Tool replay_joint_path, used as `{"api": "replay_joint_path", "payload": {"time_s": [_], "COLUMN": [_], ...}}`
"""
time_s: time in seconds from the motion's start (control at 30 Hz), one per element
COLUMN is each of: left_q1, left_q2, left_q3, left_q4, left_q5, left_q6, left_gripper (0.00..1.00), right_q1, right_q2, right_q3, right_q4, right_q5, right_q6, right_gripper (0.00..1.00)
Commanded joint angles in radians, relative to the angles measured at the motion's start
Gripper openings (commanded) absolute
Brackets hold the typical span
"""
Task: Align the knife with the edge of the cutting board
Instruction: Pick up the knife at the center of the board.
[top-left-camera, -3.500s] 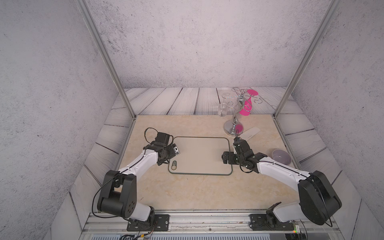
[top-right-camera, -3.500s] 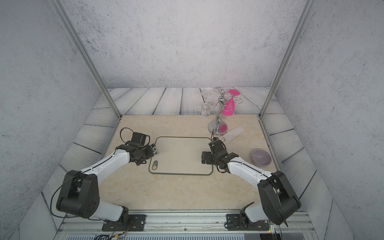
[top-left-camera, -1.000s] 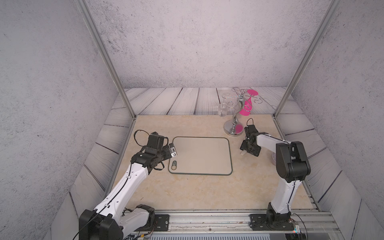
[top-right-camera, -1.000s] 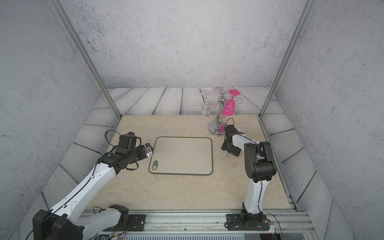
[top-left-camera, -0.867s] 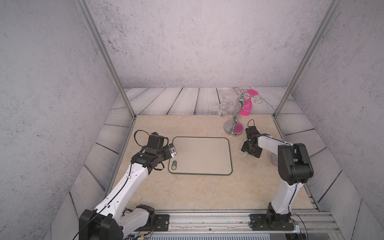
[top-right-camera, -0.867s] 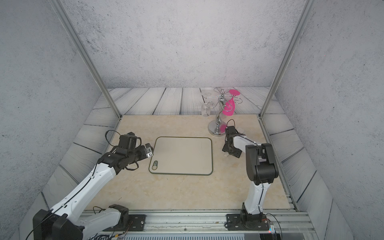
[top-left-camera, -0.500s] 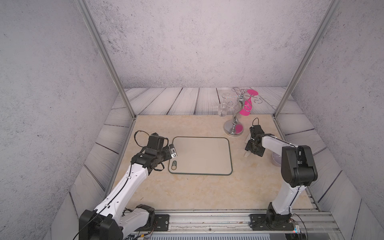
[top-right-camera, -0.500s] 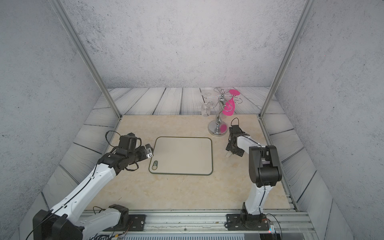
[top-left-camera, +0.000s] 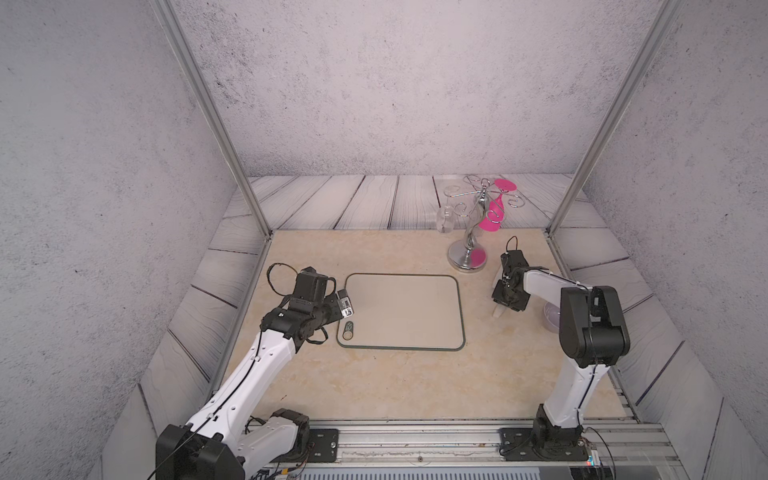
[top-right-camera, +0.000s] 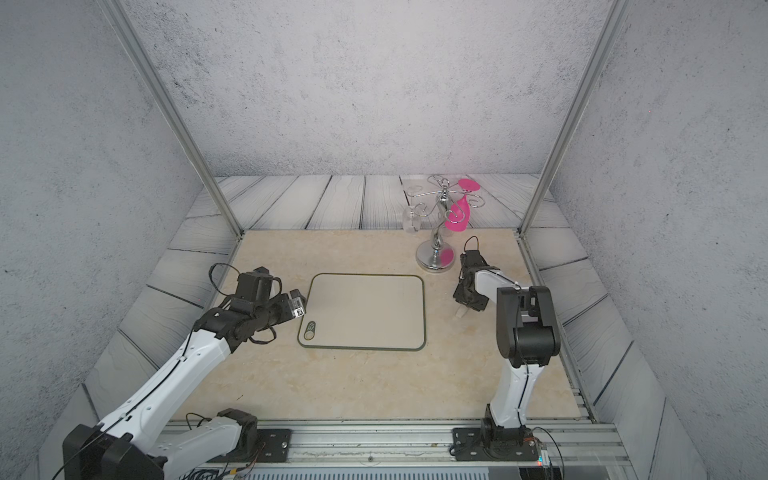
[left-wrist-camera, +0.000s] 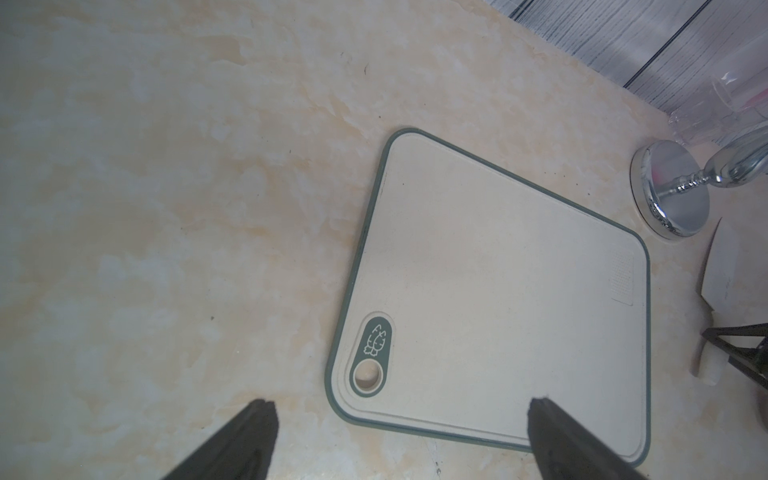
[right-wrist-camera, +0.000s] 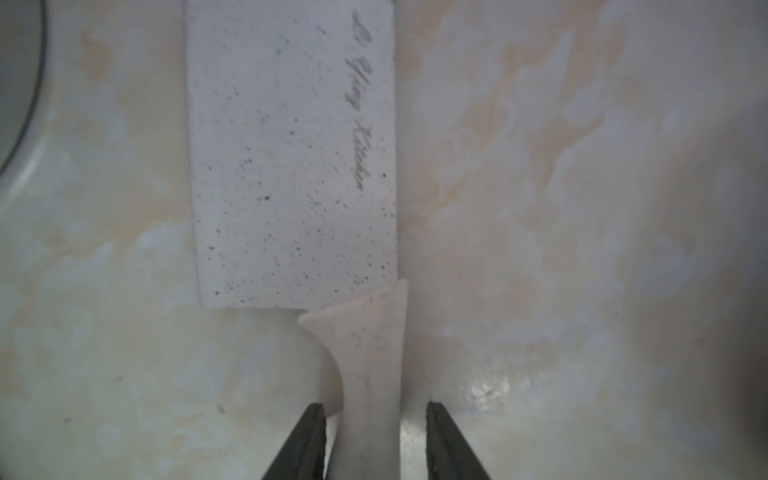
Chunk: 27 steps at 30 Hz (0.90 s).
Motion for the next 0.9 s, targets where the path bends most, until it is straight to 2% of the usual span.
{"api": "replay_joint_path", "payload": {"time_s": [0.0, 0.37, 0.5, 0.77, 0.87], "left_q1": [-0.007, -0.008, -0.010, -0.016, -0.016], "left_q2": [-0.011, -0.004, 0.003, 0.010, 0.018], "left_q3": [-0.016, -0.025, -0.025, -0.026, -0.026], "left_q4": [-0.010, 0.001, 0.002, 0.003, 0.003], "left_q5": [0.003, 0.014, 0.022, 0.027, 0.031], "left_q6": [-0.003, -0.010, -0.011, -0.011, -0.012], "left_gripper": [1.00, 1.00, 1.00, 1.00, 1.00], "right_q1": [0.000, 0.000, 0.005, 0.076, 0.084], "right_q2": [-0.066, -0.193, -0.211, -0.291, -0.315], "right_q3": [-0.049, -0.199, -0.224, -0.309, -0.339], "right_q4": [-0.020, 0.000, -0.003, -0.002, 0.008], "right_q5": [-0.005, -0.018, -0.026, -0.030, -0.030], "right_q6": [0.012, -0.001, -0.010, 0.007, 0.015], "right_gripper": [0.36, 0.26, 0.14, 0.14, 0.22]}}
